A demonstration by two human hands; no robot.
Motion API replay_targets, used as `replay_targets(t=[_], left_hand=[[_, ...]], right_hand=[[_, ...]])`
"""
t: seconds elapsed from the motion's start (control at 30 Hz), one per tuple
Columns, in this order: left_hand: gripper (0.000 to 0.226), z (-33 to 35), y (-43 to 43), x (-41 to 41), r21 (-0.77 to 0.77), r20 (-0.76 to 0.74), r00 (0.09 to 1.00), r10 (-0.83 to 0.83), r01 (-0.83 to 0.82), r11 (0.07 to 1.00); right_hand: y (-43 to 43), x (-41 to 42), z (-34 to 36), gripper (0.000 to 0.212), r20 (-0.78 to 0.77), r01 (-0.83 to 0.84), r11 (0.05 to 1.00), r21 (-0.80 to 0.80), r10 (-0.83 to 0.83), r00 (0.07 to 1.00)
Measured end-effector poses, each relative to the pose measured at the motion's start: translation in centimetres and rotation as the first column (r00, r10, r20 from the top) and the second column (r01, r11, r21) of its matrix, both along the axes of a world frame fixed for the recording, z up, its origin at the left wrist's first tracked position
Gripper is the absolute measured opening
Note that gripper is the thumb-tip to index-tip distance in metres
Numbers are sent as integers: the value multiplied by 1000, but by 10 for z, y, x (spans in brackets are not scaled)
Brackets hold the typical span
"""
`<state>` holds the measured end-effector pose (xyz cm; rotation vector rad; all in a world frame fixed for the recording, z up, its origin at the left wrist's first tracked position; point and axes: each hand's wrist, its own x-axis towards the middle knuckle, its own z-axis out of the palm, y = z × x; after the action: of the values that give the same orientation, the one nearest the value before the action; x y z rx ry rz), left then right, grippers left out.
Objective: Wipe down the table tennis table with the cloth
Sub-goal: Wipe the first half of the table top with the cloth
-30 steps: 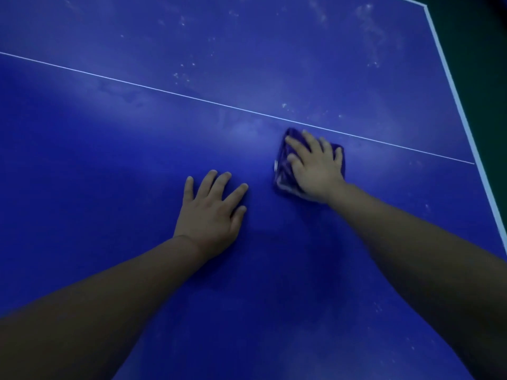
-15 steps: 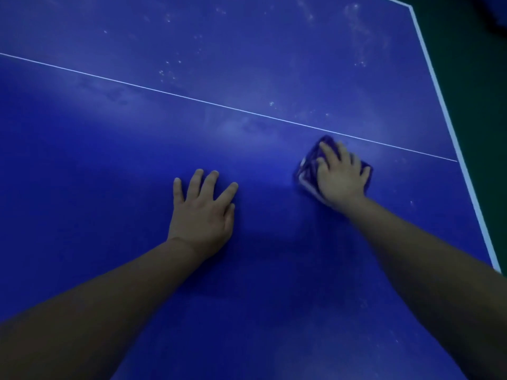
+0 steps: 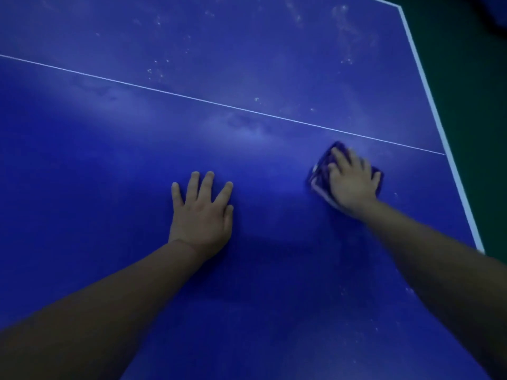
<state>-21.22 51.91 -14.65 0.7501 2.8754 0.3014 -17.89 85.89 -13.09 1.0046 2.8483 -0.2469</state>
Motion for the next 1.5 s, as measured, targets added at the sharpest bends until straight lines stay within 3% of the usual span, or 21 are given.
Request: replay_targets(t=[0.07, 0.13, 0.2, 0.27, 0.37, 0.47, 0.57, 0.67, 0.73, 0.83, 0.9, 0.97, 1.03, 1.13, 1.2, 1.27, 1.37, 1.47, 1.5], left_hand=[[61, -3, 9, 13, -7, 5, 1000, 15, -15, 1000], [60, -5, 16, 24, -12, -4, 1000, 9, -9, 1000], [59, -4, 23, 33, -8, 0, 1000, -1, 1, 1000], [60, -1, 32, 44, -15, -1, 1000, 10, -10, 1000], [60, 1, 44, 61, -51, 28, 1000, 0, 2, 999], [56, 2, 50, 79, -54, 11, 1000, 14, -13, 998], [54, 0, 58, 91, -41, -14, 998, 54, -54, 998], [52, -1, 61, 95, -18, -19, 997, 79, -79, 997], [54, 1, 63, 97, -30, -9, 995, 95, -95, 995], [55, 2, 66, 103, -43, 17, 993, 119, -118, 992], [57, 2, 66, 111, -45, 26, 992, 121, -120, 992], [57, 3, 64, 119, -38, 30, 993, 116, -115, 993], [56, 3, 62, 127, -32, 29, 993, 118, -117, 993], [55, 4, 61, 136, -28, 27, 992, 121, -120, 992], [54, 5, 61, 142, -17, 26, 990, 137, -137, 990], [53, 4, 60, 147, -10, 32, 989, 143, -143, 990], [53, 4, 57, 154, 3, 37, 988, 151, -151, 989], [61, 7, 47, 165, -16, 56, 991, 125, -124, 992], [62, 7, 43, 170, -24, 57, 992, 117, -115, 993]], right_hand=[[17, -40, 3, 55, -3, 137, 987, -82, -137, 991], [2, -64, 2, 58, -3, 115, 990, -87, -116, 993], [-36, -44, -1, 57, -16, -107, 994, -18, 106, 994], [-74, 12, -5, 58, -43, -407, 913, 37, 408, 912], [-57, 62, 1, 60, -9, -560, 826, -63, 561, 828], [15, 33, 5, 53, 36, -387, 921, 40, 385, 922], [52, -25, 7, 54, 23, -141, 986, -94, 144, 989], [30, -47, 3, 58, 13, -153, 979, -137, 156, 988], [10, -21, -1, 57, 11, -339, 938, -70, 341, 940], [-8, 60, -5, 57, 24, -640, 768, 7, 640, 768], [6, 102, -2, 57, 9, -763, 644, -61, 765, 644], [40, 104, 1, 56, 42, -807, 589, -21, 808, 588], [66, 71, 4, 58, 70, -730, 680, 62, 727, 683], [54, 14, 3, 55, 20, -401, 915, -36, 402, 915], [21, 6, 2, 56, -4, -352, 934, -59, 352, 936], [-11, 35, 0, 56, -10, -526, 850, 21, 526, 850], [-32, 130, -7, 54, -19, -810, 583, 55, 812, 583], [13, 174, -1, 50, 19, -955, 296, -5, 955, 295], [34, 166, 0, 51, 45, -958, 284, 42, 957, 286]])
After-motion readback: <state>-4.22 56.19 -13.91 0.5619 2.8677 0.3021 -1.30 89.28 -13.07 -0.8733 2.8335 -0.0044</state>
